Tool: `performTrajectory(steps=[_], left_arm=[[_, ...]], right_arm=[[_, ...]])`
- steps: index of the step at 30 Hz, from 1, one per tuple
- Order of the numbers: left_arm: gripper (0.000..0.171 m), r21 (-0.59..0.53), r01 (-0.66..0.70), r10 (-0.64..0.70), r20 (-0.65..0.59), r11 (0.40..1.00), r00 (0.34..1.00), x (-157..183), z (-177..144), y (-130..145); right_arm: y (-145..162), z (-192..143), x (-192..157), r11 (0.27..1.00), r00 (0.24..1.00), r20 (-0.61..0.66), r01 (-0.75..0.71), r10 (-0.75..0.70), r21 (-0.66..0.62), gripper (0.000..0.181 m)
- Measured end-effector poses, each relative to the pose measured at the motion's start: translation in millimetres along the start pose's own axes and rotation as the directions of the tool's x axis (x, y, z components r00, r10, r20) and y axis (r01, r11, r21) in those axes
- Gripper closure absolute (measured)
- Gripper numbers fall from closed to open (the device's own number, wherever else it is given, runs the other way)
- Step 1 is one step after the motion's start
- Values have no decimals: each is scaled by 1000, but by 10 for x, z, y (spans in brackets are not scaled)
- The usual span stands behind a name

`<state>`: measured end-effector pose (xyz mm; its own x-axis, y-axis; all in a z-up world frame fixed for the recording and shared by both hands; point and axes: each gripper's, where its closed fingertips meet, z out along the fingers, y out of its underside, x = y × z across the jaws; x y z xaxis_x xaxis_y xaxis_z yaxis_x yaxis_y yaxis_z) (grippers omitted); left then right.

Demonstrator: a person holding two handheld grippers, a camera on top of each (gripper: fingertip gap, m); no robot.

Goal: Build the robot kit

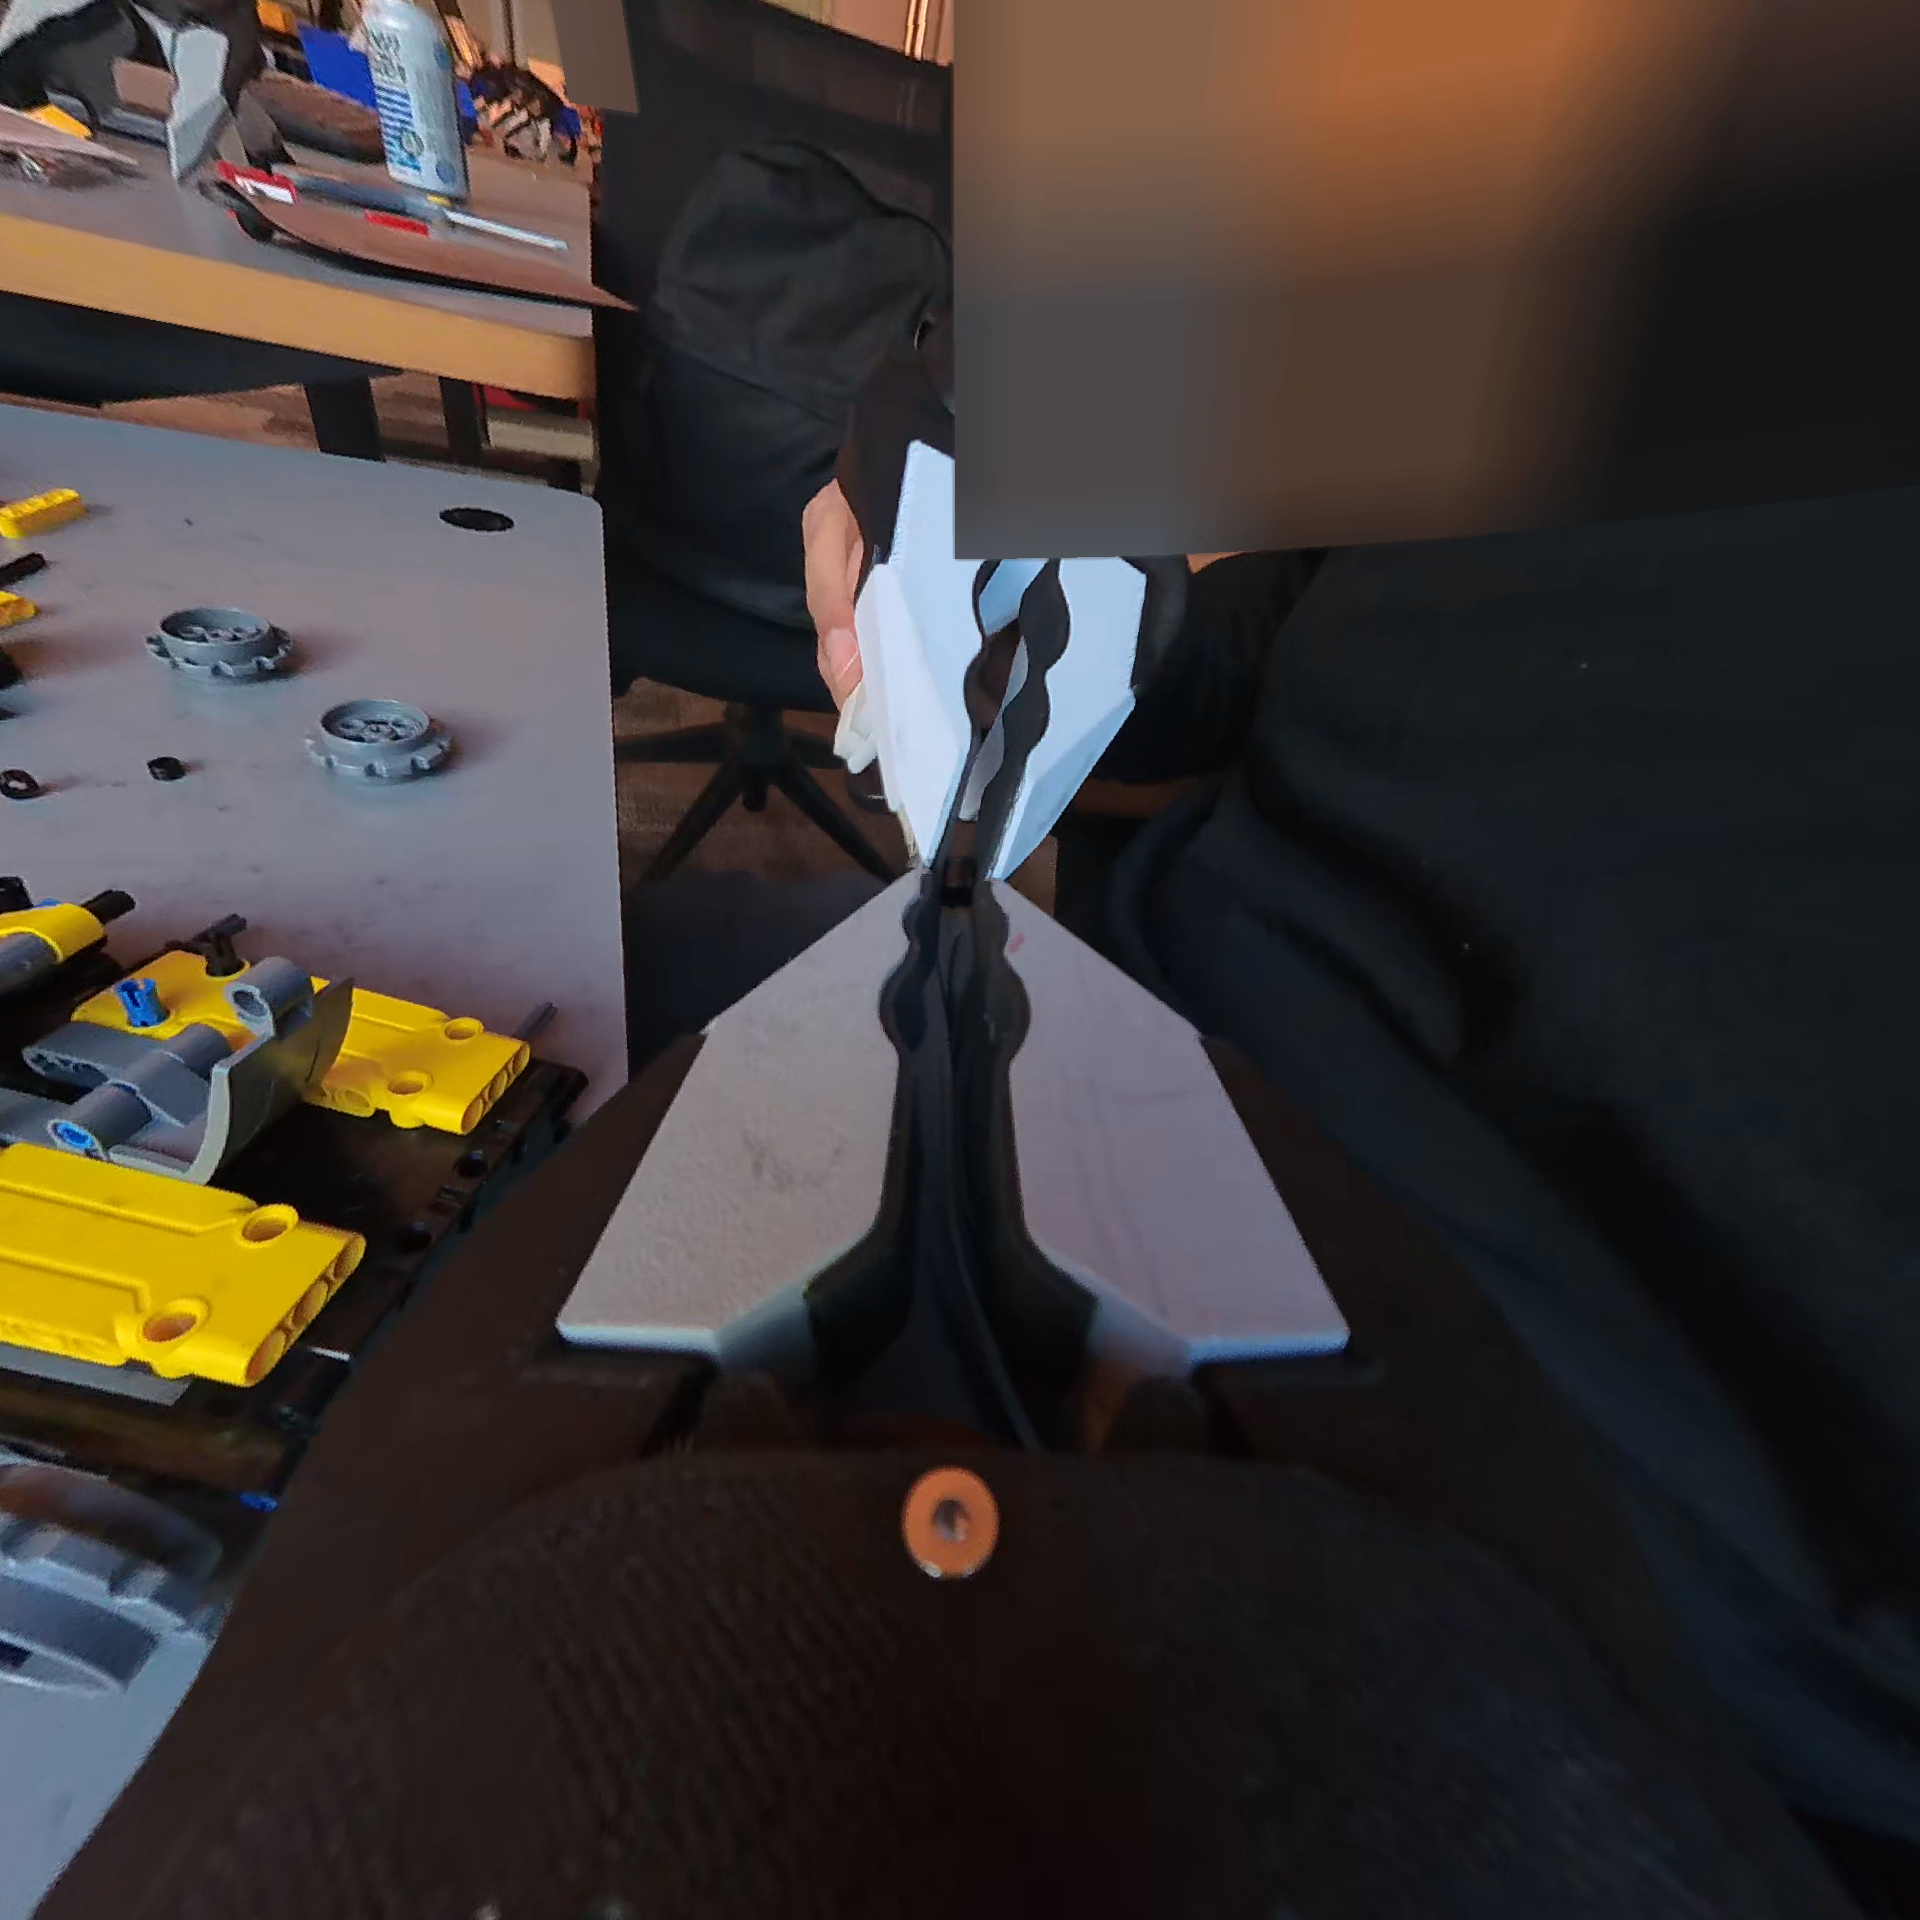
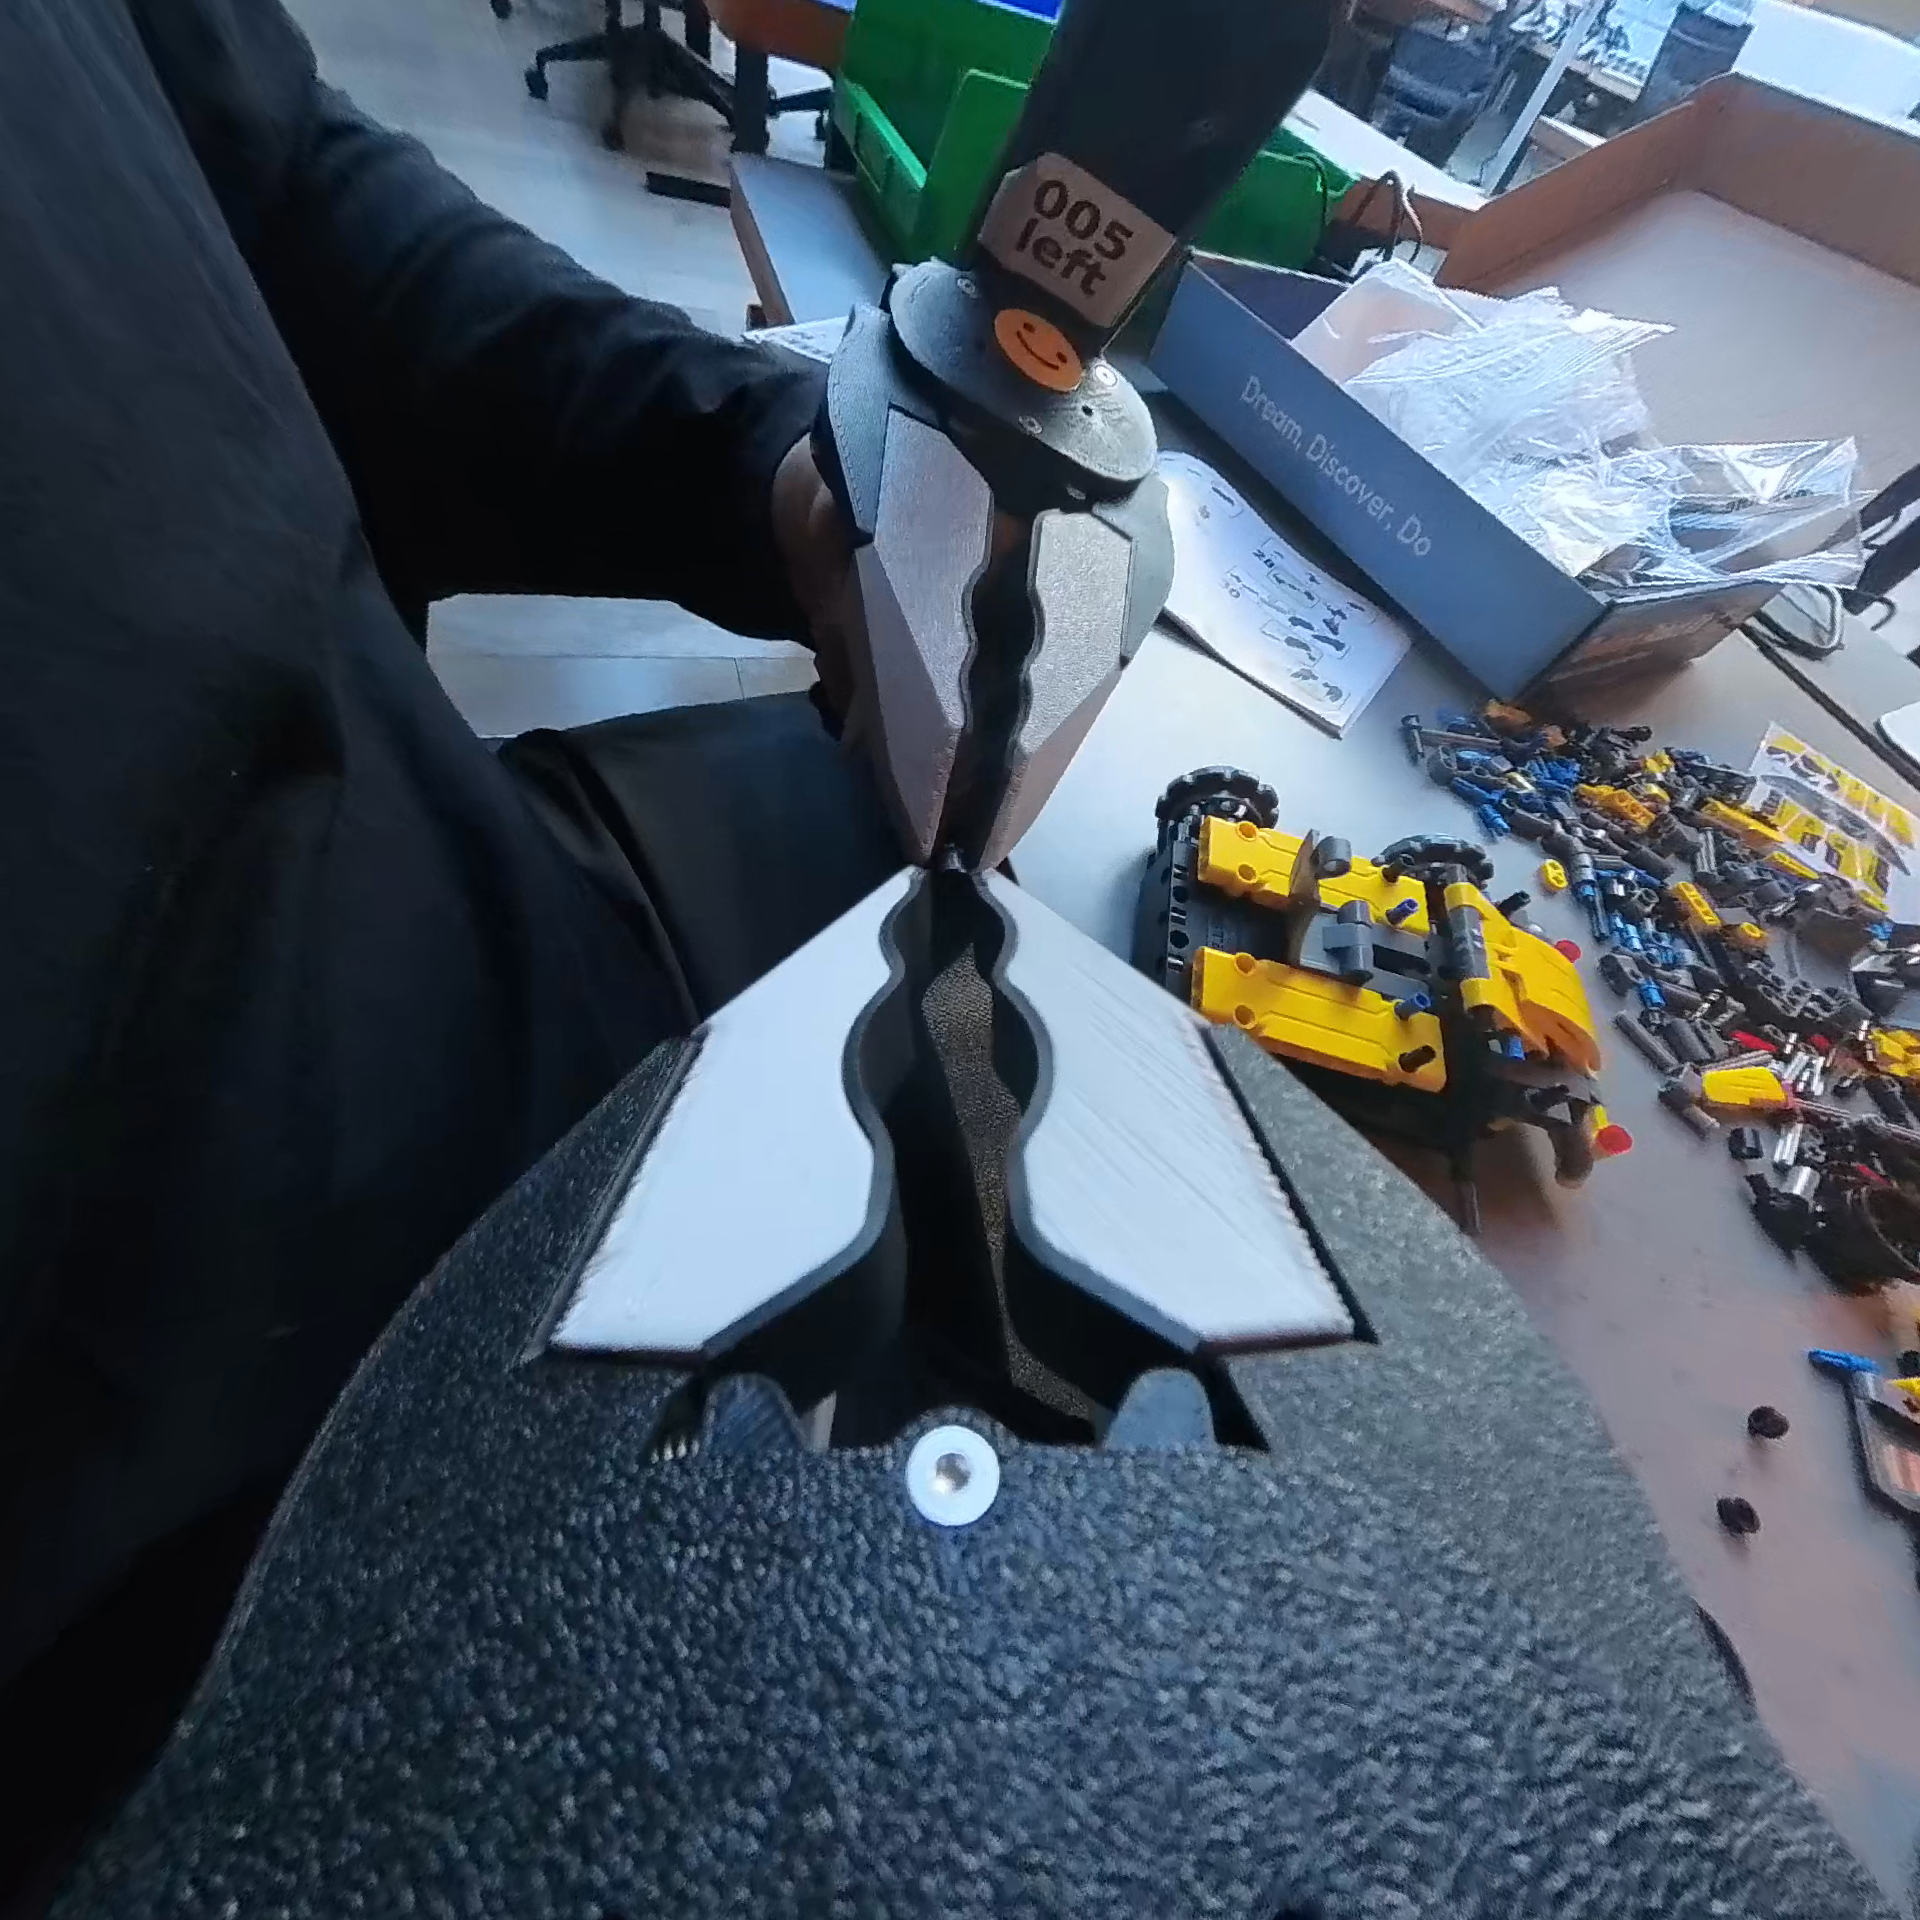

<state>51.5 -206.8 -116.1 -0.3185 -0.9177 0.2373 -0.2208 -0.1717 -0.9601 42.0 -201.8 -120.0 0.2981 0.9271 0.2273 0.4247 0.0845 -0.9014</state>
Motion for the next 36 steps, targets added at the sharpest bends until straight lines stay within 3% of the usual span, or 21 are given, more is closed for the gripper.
performTrajectory(steps=[12, 18, 22, 25, 27, 30, 32, 36], left_arm=[[169, 40, -28, 28, -8, 999, 1000, 31, 9, -38], [167, 18, 21, -21, 2, 1000, 1000, -30, -5, -16], [127, -144, -9, 41, 220, 990, 975, -407, -284, 30], [110, -153, 79, -13, 392, 985, 920, -800, -626, -106], [108, -156, 109, -38, 404, 982, 914, -935, -737, -137], [98, -295, 105, 28, 415, 950, 909, -1123, -811, 80], [92, -373, 114, 41, 382, 921, 923, -1157, -802, 250], [92, -411, 115, 19, 307, 904, 952, -1149, -723, 404]], right_arm=[[-40, -33, -10, 999, 999, 13, -33, 33, 36, 174], [-23, -18, 18, 996, 998, -8, -61, 61, 61, 174], [25, -15, 81, 995, 995, -61, -75, 79, 69, 175], [187, -25, 227, 989, 982, -121, -135, 142, 61, 175], [373, -8, 319, 978, 968, -139, -203, 208, 51, 175], [646, 58, 402, 948, 937, -143, -316, 320, 51, 175], [714, 59, 448, 933, 920, -158, -356, 360, 50, 175], [763, -48, 641, 934, 901, -248, -354, 356, 54, 175]])
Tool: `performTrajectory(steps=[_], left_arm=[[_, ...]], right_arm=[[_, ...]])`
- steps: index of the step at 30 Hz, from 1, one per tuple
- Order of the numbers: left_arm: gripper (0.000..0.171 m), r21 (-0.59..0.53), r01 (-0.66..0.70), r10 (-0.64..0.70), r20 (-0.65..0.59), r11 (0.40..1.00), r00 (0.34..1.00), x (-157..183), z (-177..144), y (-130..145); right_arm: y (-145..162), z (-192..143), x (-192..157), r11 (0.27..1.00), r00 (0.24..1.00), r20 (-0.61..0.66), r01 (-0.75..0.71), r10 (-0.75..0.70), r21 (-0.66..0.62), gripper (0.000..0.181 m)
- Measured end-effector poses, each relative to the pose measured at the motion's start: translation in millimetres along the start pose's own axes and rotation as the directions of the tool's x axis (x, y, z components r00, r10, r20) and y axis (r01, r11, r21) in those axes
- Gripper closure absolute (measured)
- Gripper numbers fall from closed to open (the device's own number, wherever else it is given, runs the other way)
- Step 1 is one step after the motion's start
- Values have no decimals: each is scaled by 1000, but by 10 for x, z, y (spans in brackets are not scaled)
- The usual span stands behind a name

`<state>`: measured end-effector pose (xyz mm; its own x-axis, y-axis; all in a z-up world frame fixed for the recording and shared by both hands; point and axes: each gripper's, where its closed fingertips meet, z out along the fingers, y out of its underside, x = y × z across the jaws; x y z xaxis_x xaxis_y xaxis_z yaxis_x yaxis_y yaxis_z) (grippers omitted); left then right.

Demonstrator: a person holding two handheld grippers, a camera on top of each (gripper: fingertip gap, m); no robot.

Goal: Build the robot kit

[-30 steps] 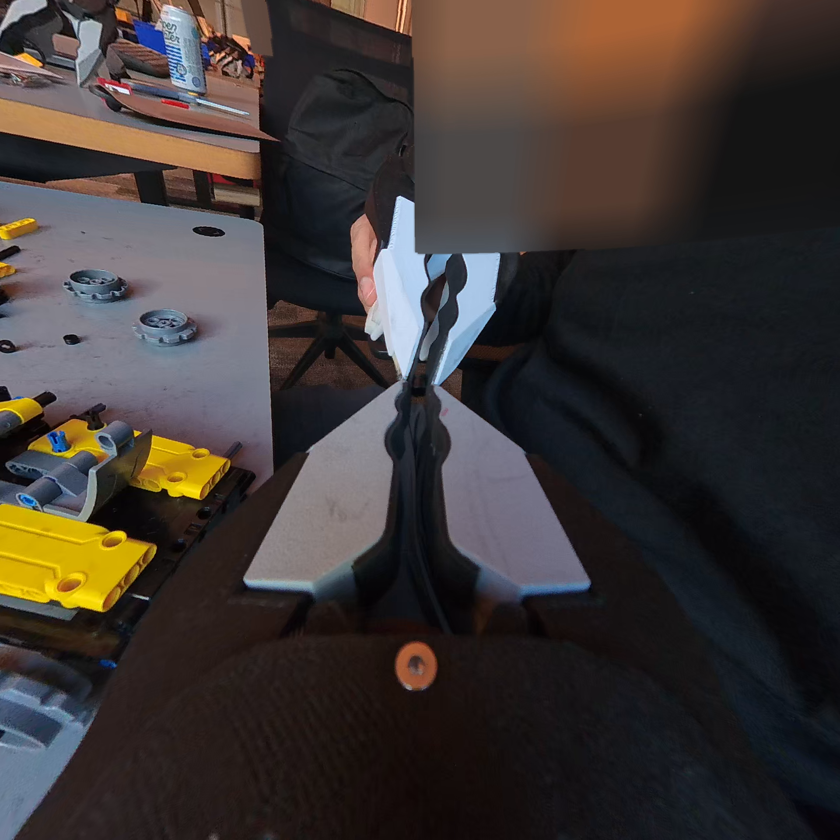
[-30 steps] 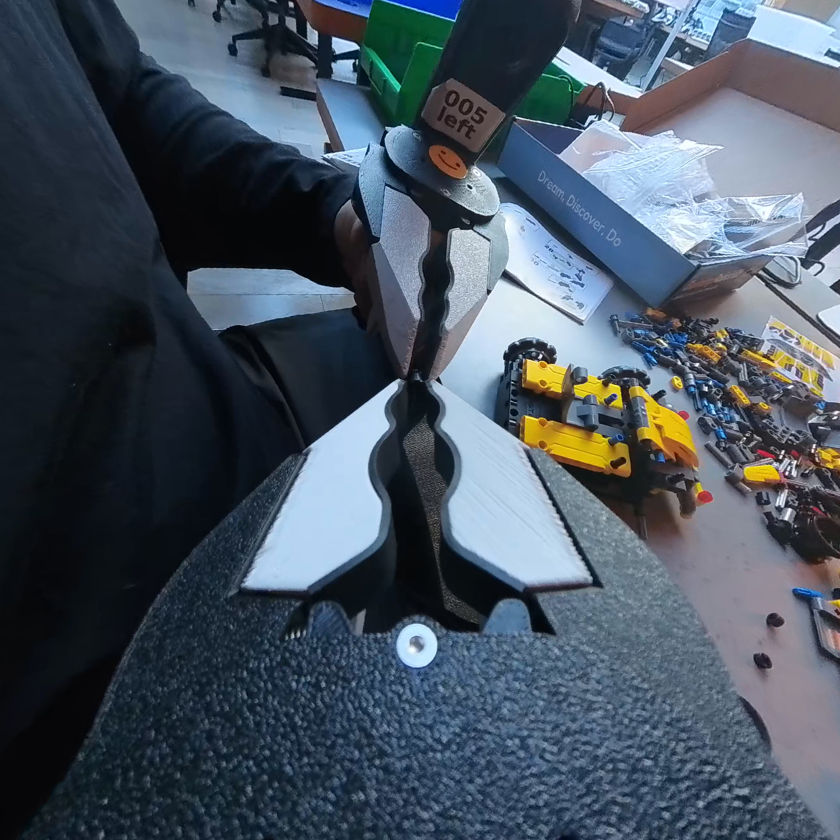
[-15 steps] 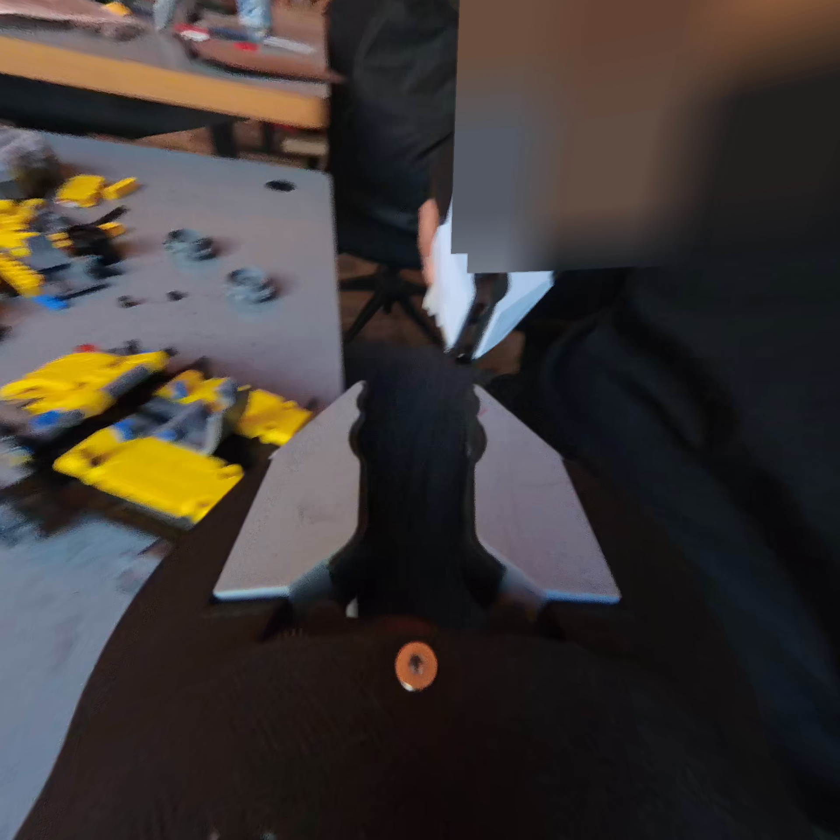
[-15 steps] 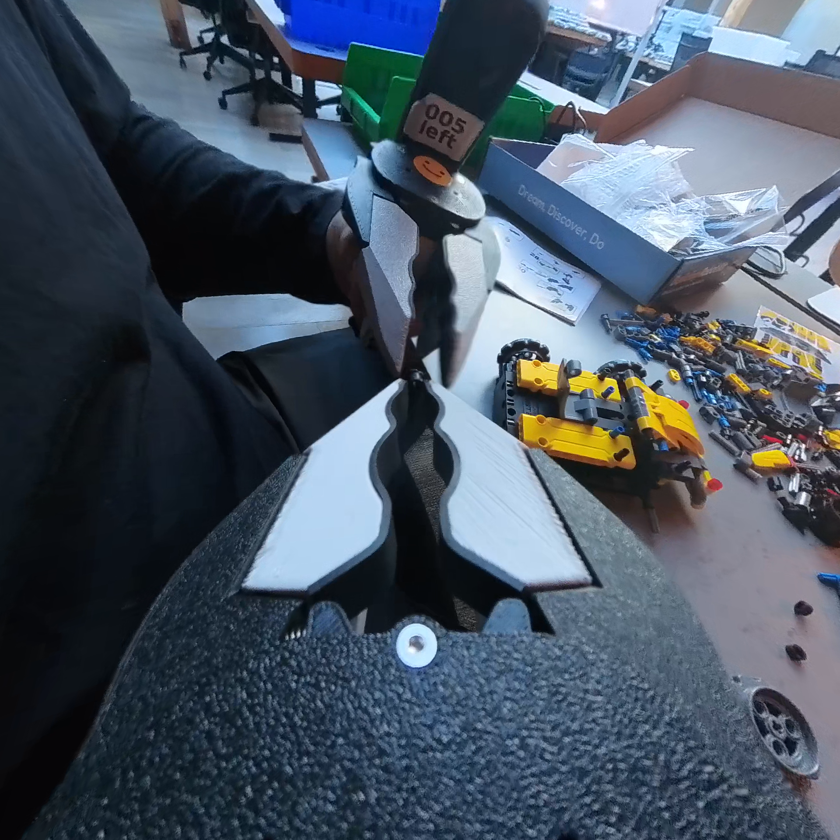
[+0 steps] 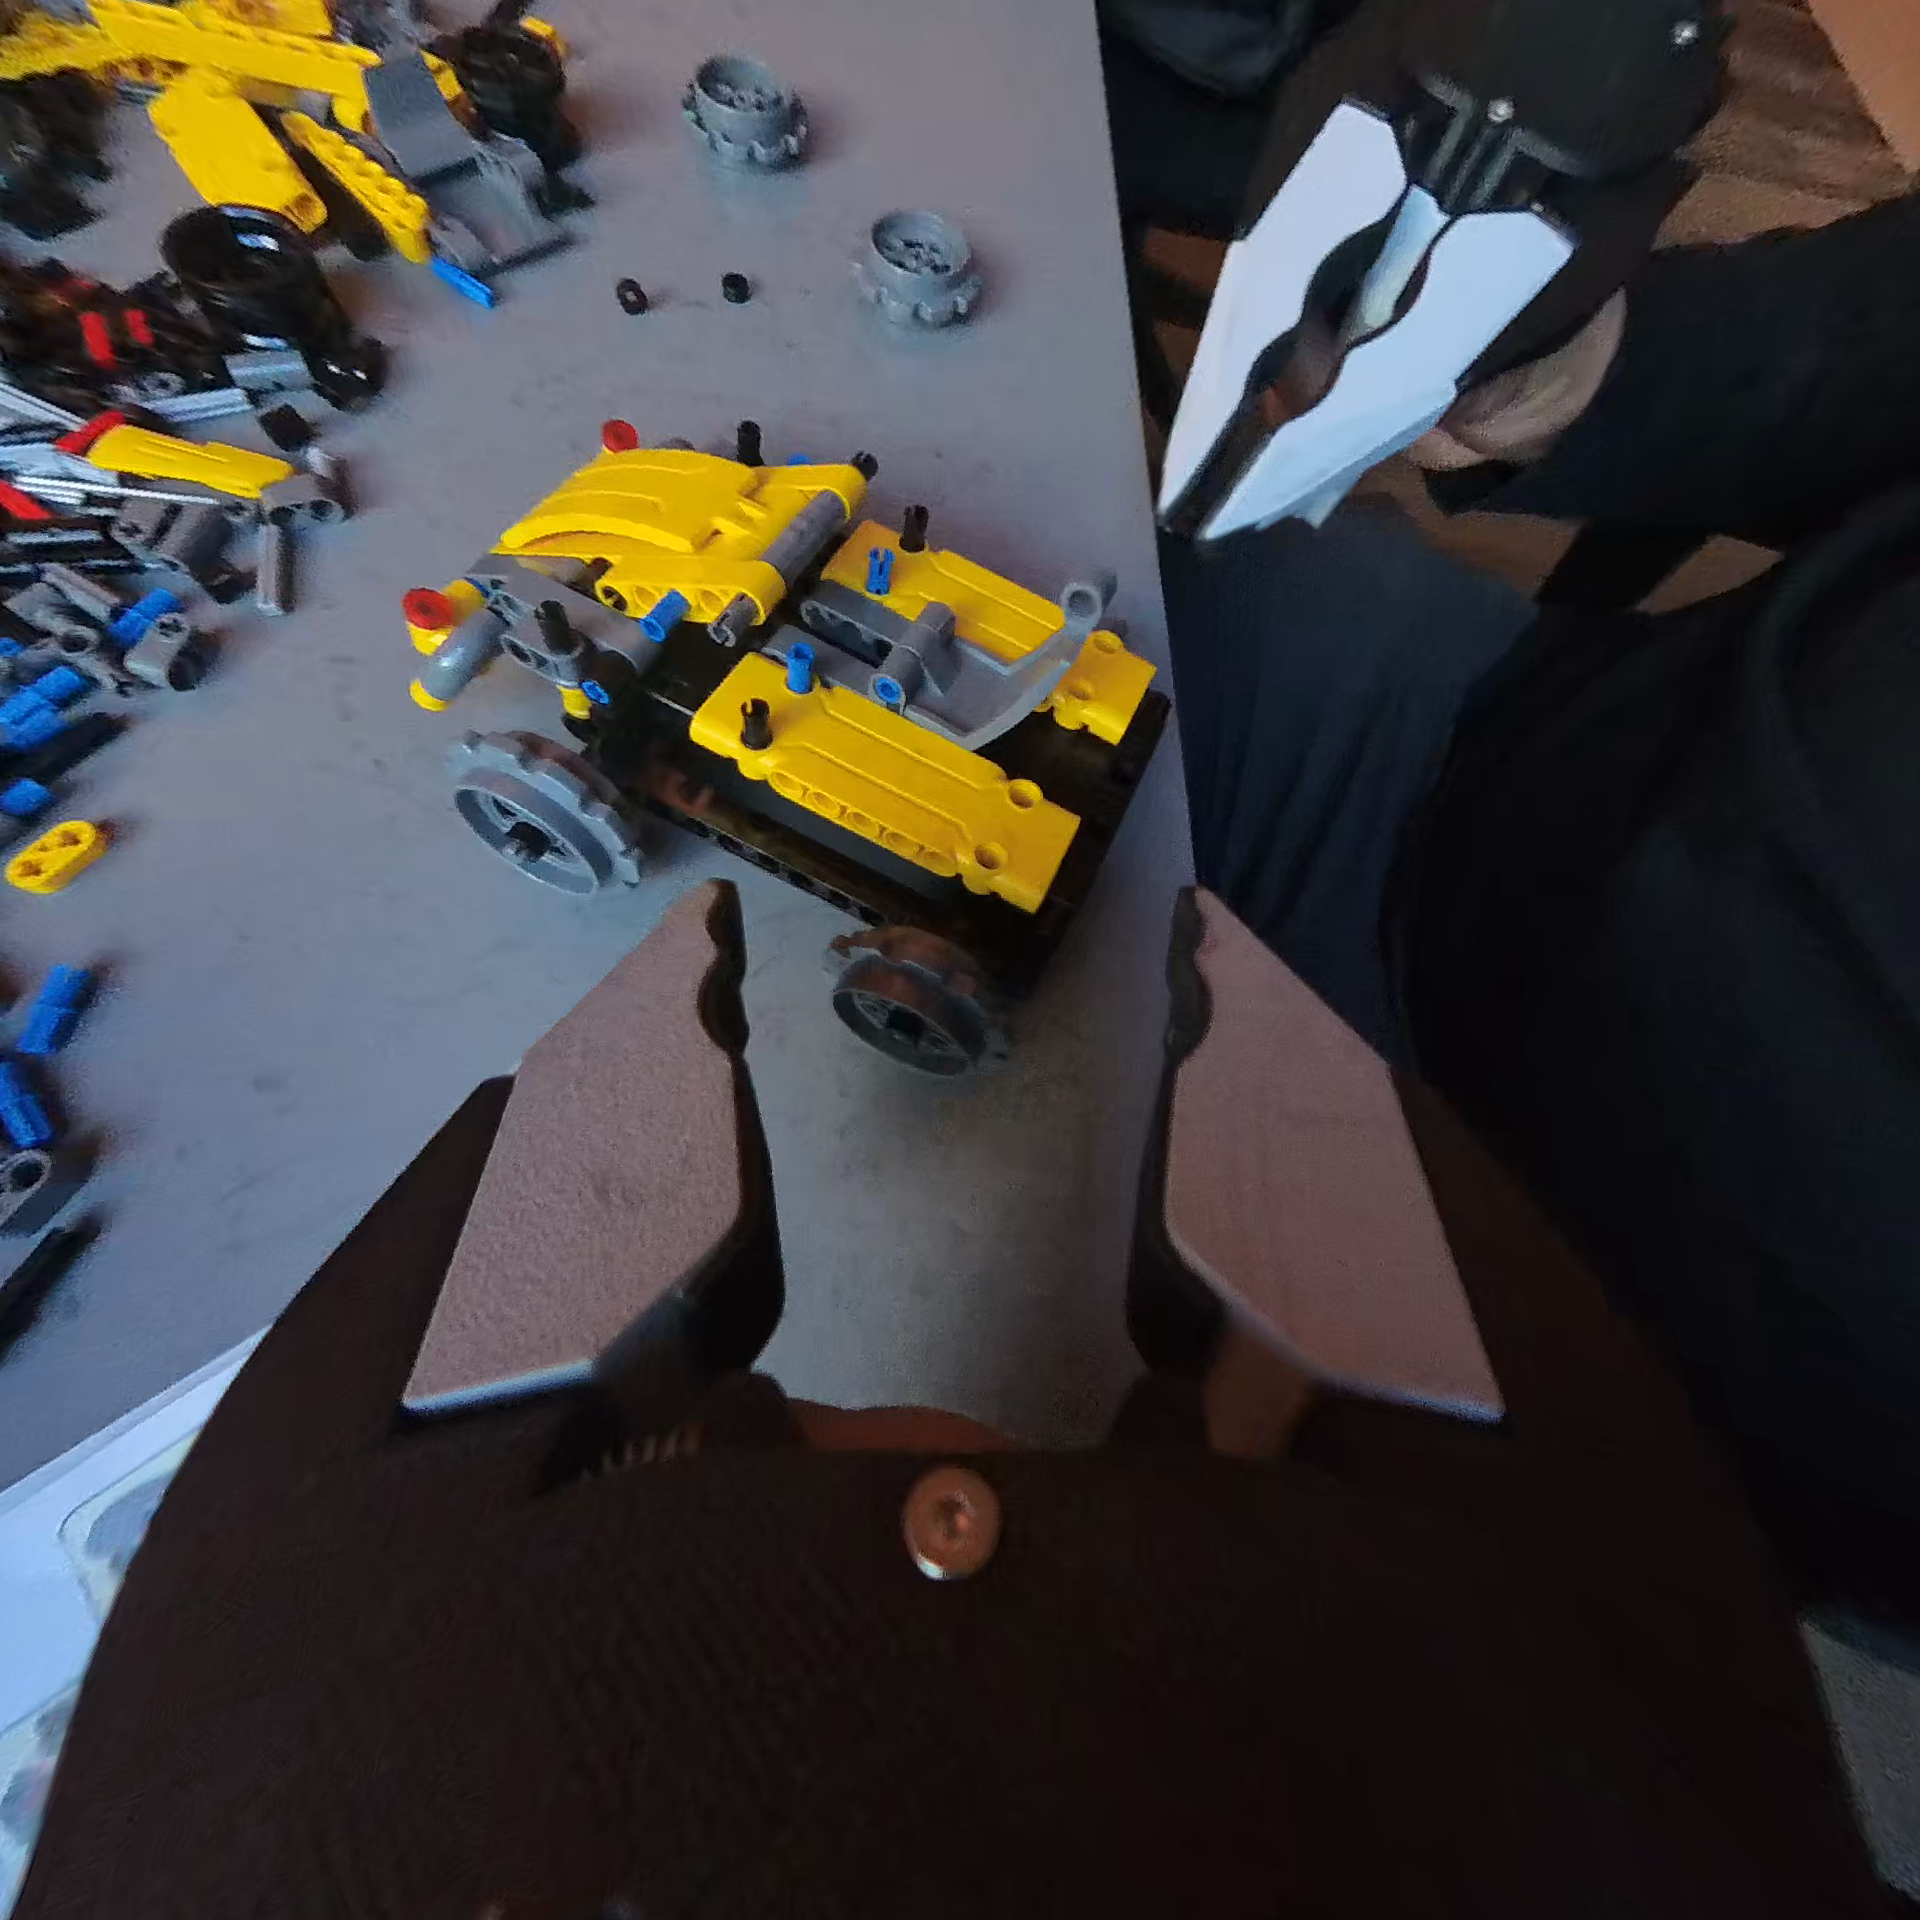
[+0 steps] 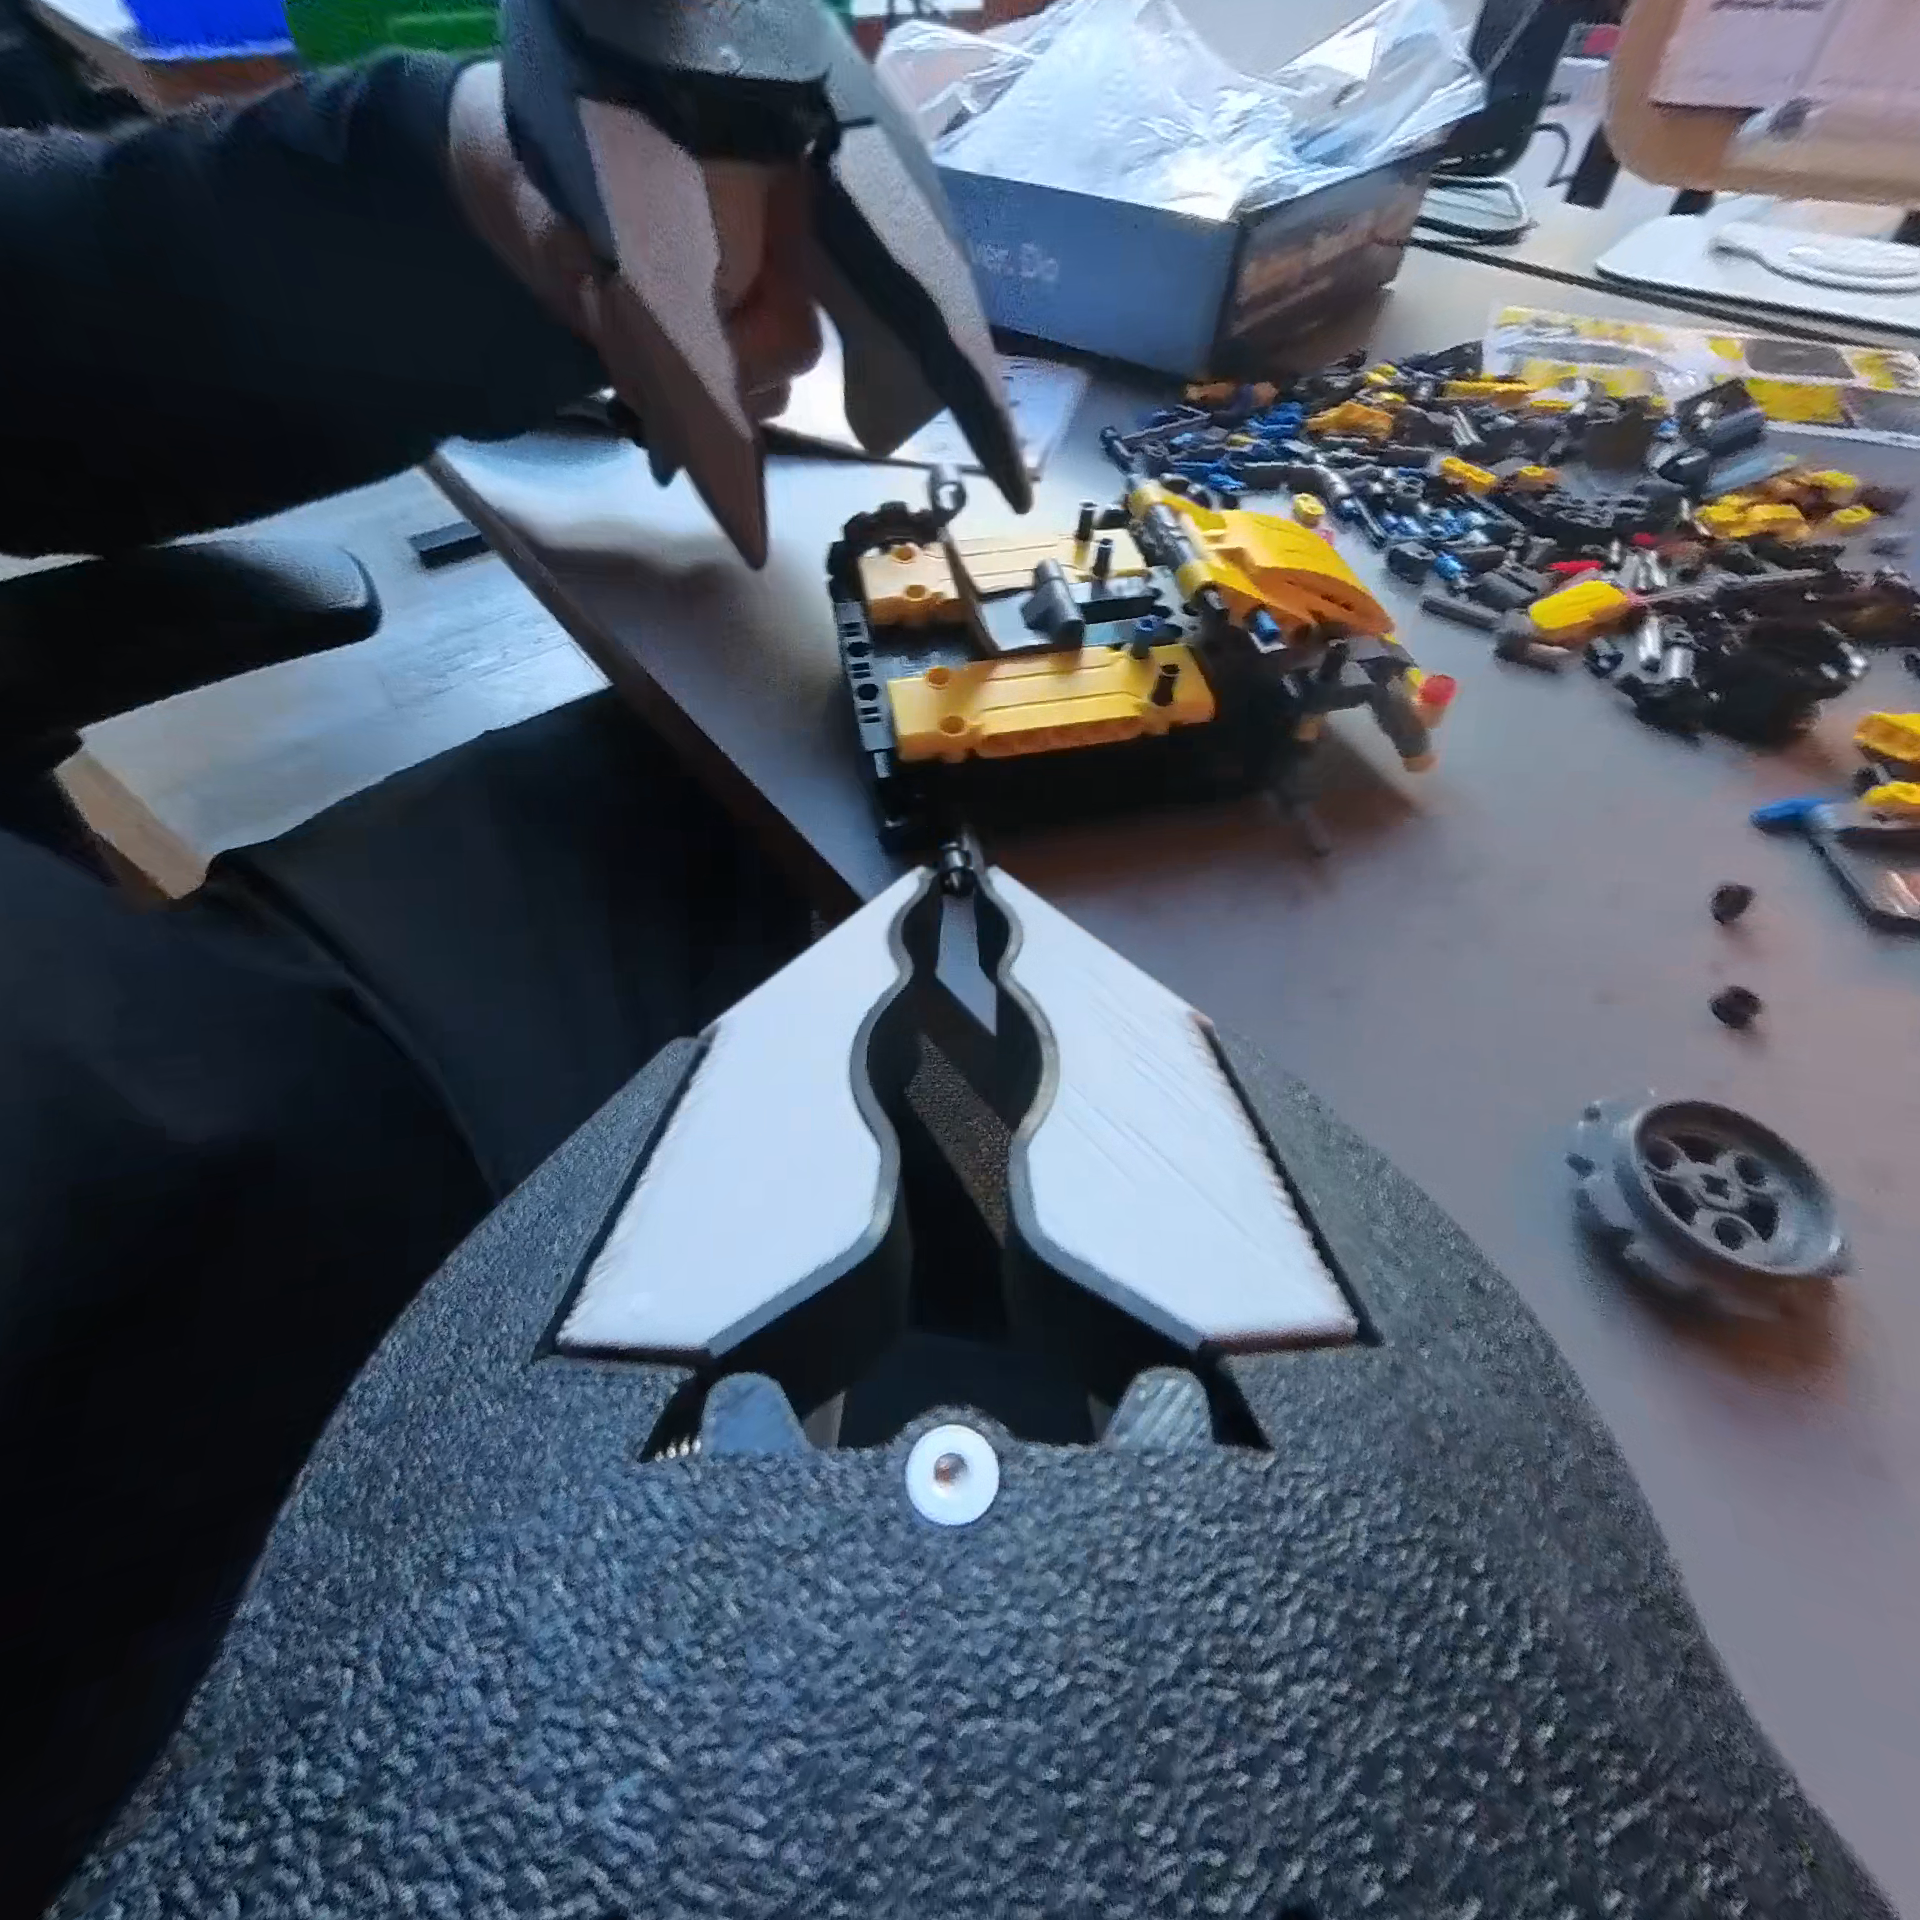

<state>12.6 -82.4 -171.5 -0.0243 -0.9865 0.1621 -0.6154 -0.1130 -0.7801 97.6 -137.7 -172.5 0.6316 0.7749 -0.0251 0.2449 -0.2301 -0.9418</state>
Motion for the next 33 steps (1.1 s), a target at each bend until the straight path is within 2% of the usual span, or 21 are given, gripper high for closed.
performTrajectory(steps=[3, 4, 6, 10, 15, 26, 31, 33], left_arm=[[93, -24, -2, 1, -50, 1000, 999, 46, 94, 43], [89, -36, -11, 9, -48, 999, 999, 47, 130, 64], [92, -76, -36, 32, -45, 996, 998, 38, 203, 140], [111, -82, -42, 37, -55, 996, 998, -7, 235, 129], [121, -90, -62, 52, -109, 994, 993, -14, 262, 110], [120, -86, -41, 33, -95, 995, 995, 148, 167, 209], [98, -69, 3, -13, -146, 998, 989, 225, 240, 120], [98, -71, -1, -9, -148, 997, 989, 223, 264, 102]], right_arm=[[76, 18, 37, 999, 1000, -7, -23, 23, -23, 175], [112, 33, 33, 999, 1000, -12, -14, 13, -40, 175], [156, 54, 35, 998, 999, -42, 27, -30, -65, 174], [110, 15, 29, 998, 997, -59, 46, -49, -48, 175], [101, -51, 103, 997, 995, -72, 67, -69, -27, 174], [124, -44, -34, 999, 1000, 10, -10, 9, 37, 175], [139, -31, -92, 998, 1000, 6, -19, 18, 58, 175], [145, -19, -80, 998, 1000, -3, -19, 19, 62, 175]])
